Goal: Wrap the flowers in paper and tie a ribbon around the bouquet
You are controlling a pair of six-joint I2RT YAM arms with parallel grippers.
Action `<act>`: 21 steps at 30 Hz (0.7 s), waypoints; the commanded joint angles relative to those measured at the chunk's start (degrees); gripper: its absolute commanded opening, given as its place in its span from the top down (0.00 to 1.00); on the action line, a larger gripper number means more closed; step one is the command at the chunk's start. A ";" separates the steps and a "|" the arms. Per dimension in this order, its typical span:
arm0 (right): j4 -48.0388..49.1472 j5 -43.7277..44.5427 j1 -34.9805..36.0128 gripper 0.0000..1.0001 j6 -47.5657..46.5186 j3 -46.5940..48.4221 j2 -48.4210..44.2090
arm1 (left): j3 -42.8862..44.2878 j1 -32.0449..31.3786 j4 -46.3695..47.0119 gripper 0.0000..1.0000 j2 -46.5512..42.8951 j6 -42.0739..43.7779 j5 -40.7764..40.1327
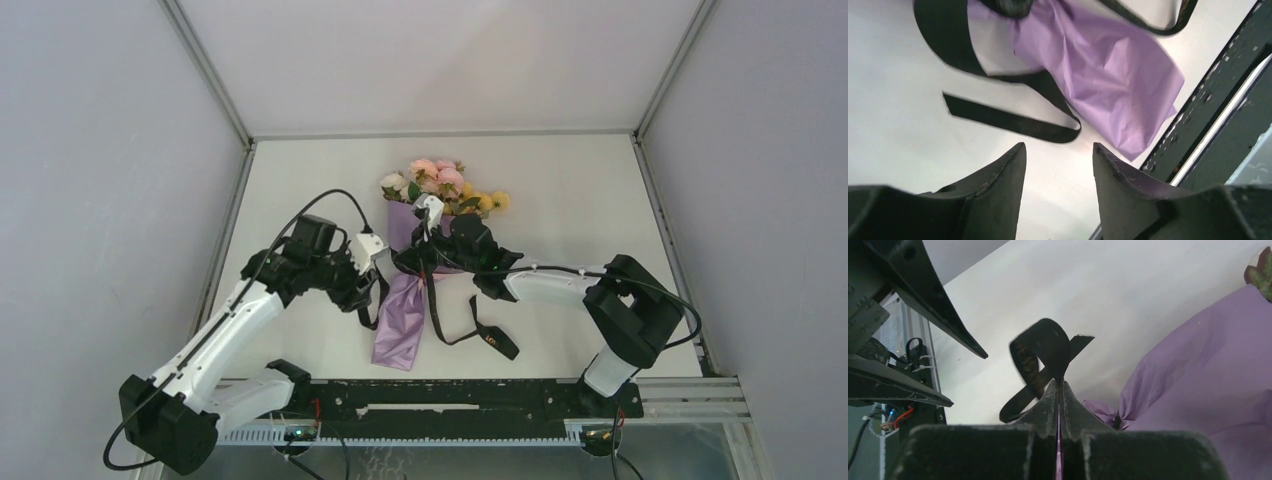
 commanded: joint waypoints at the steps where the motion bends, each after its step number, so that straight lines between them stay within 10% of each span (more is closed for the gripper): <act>1: 1.31 -0.74 -0.07 1.00 7.13 2.59 -0.49 | -3.27 -0.19 -1.79 0.42 -4.15 -1.45 -5.80; 8: 1.74 -1.72 -1.57 1.00 16.98 2.63 0.08 | -11.50 -0.23 26.36 0.35 -6.14 -14.39 -1.53; 15: 1.61 -4.17 -2.05 1.00 21.21 2.63 0.13 | -25.26 -0.23 57.61 0.00 -2.76 -23.07 -0.72; 21: -0.32 -3.53 -3.05 1.00 23.17 2.63 -1.02 | -32.25 -0.98 76.90 0.20 0.32 -32.28 -3.88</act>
